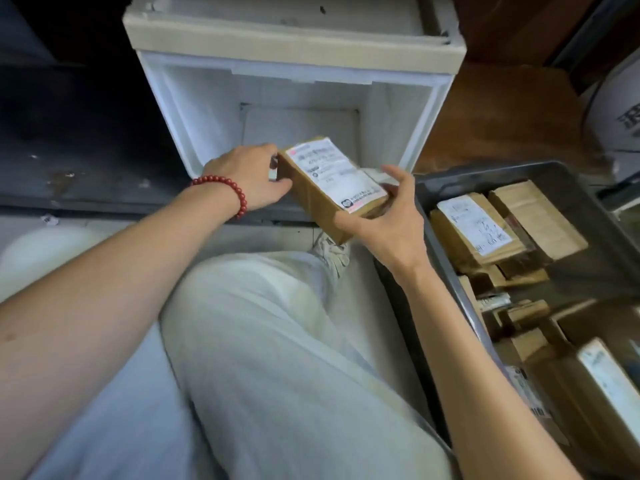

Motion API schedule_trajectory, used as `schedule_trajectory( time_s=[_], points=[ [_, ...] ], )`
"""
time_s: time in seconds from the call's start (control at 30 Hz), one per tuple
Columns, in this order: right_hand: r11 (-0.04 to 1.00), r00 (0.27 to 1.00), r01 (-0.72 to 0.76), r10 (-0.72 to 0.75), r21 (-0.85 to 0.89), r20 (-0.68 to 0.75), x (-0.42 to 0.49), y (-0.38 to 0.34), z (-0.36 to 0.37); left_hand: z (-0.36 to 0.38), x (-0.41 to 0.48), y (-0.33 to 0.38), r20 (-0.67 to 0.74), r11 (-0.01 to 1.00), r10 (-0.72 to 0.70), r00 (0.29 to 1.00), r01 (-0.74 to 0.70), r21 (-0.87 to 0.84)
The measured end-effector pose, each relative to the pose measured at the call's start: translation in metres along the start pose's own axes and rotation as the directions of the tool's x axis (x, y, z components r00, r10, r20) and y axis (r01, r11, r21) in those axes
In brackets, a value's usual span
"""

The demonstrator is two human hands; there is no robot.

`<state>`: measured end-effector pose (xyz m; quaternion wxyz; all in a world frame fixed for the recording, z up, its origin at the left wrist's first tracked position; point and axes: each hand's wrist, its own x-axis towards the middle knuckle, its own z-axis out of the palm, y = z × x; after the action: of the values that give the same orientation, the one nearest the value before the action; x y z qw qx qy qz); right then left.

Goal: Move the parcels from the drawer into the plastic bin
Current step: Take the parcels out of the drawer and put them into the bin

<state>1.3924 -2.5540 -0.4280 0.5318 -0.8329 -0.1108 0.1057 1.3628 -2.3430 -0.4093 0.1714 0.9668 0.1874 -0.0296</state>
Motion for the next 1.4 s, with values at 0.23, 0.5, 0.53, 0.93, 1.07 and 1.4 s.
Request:
schedule_trajectory(
  time_s=[0.23,0.5,0.53,0.93,1.07,1.4],
  points=[
    [0.982,0.998,-0.008,0.02,0.191,-0.058,-0.028,-0.003,-0.005,0.0,-0.027,0.008,-0.079,0.922,0.084,0.993,-0.108,-0.371],
    [0.979,0.997,0.055,-0.044,0.196,-0.057,-0.012,0.011,-0.028,0.015,-0.02,-0.001,0.216,0.707,0.023,0.976,0.137,-0.694],
    [0.979,0.998,0.042,-0.032,0.202,-0.053,-0.01,0.014,-0.03,0.018,-0.019,-0.003,0.228,0.709,0.028,0.973,0.141,-0.691],
    [0.981,0.995,0.034,-0.05,0.19,0.081,-0.004,0.032,-0.019,0.027,-0.008,-0.012,0.15,0.71,-0.045,0.988,0.138,-0.691],
    [0.978,0.993,0.02,-0.044,0.208,0.11,-0.002,0.032,-0.022,0.023,-0.006,-0.007,0.128,0.75,-0.055,0.99,0.125,-0.649],
    [0.971,0.998,-0.064,0.059,0.229,0.026,-0.006,0.031,-0.011,0.011,-0.004,0.007,0.05,0.741,-0.073,0.996,0.087,-0.666]
  ],
)
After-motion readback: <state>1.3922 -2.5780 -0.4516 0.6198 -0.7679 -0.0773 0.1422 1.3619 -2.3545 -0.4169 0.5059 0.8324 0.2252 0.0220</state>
